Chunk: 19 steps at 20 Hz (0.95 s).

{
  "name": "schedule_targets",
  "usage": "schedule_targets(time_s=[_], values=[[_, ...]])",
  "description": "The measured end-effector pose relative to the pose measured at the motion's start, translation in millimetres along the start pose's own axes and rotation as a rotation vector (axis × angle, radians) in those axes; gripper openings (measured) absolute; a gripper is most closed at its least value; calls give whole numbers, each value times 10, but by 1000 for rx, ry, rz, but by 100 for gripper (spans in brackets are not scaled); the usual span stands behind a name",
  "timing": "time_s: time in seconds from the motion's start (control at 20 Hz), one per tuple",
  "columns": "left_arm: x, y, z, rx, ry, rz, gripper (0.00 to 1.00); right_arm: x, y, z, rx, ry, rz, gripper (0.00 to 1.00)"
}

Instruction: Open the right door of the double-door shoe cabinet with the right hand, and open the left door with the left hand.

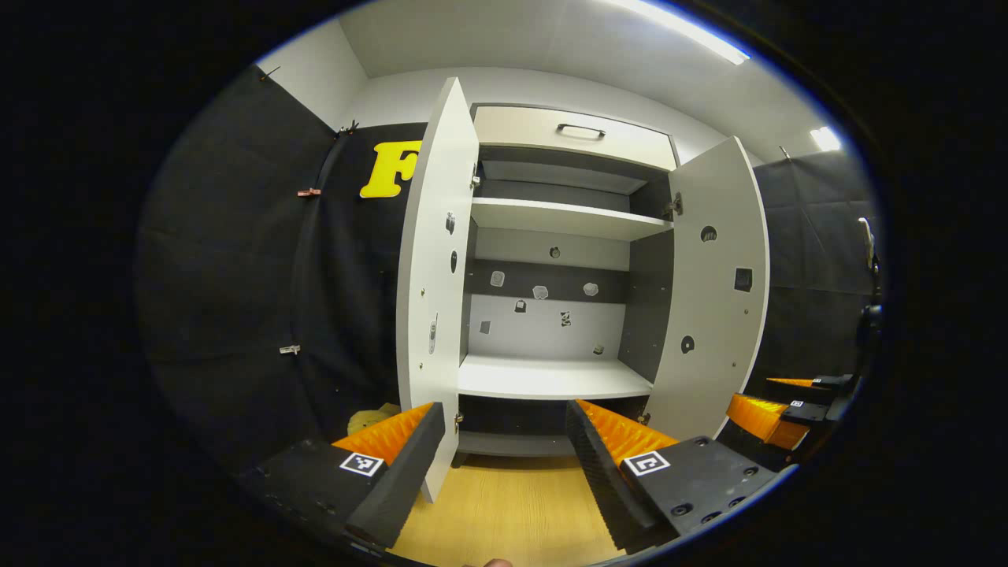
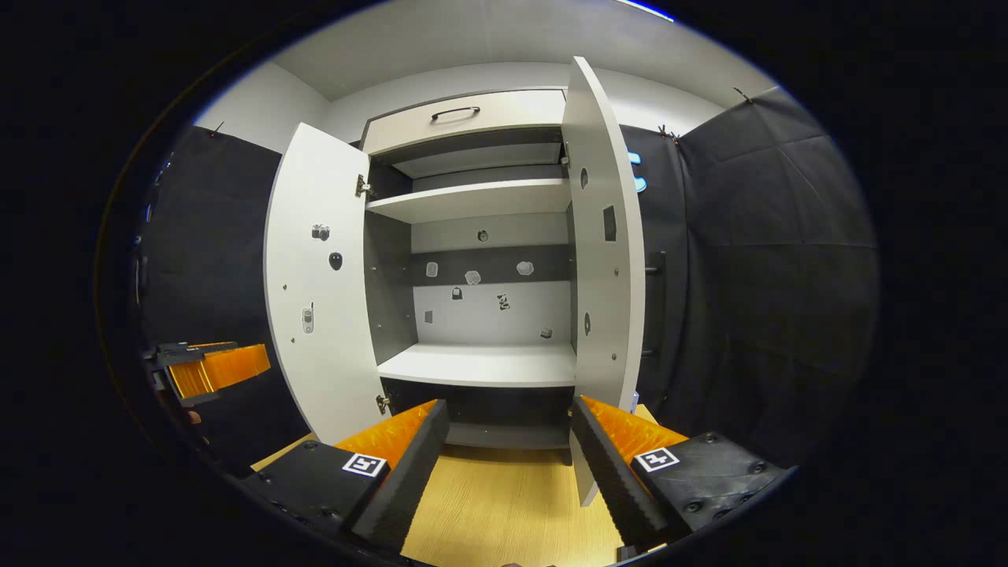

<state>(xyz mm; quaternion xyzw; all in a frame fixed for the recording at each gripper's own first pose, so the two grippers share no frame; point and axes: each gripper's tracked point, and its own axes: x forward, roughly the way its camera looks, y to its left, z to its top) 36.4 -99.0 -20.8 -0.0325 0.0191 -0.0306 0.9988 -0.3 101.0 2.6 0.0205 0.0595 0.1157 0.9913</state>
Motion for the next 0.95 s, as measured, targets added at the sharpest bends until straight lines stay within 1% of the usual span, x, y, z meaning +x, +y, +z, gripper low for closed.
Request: schedule_targets(time_s=[0.15, 0.4, 0.65, 0.95], values=[[4, -3, 26, 0, -6, -10, 95, 5, -18, -17, -8, 8, -11, 99], [-11, 6, 73, 53, -33, -6, 95, 60, 26, 50, -10, -12, -18, 99], [12, -69, 57, 23, -32, -28, 95, 60, 79, 22, -7, -16, -10, 98], [84, -55, 59, 36, -35, -34, 95, 114, 29, 4, -1, -10, -33, 98]])
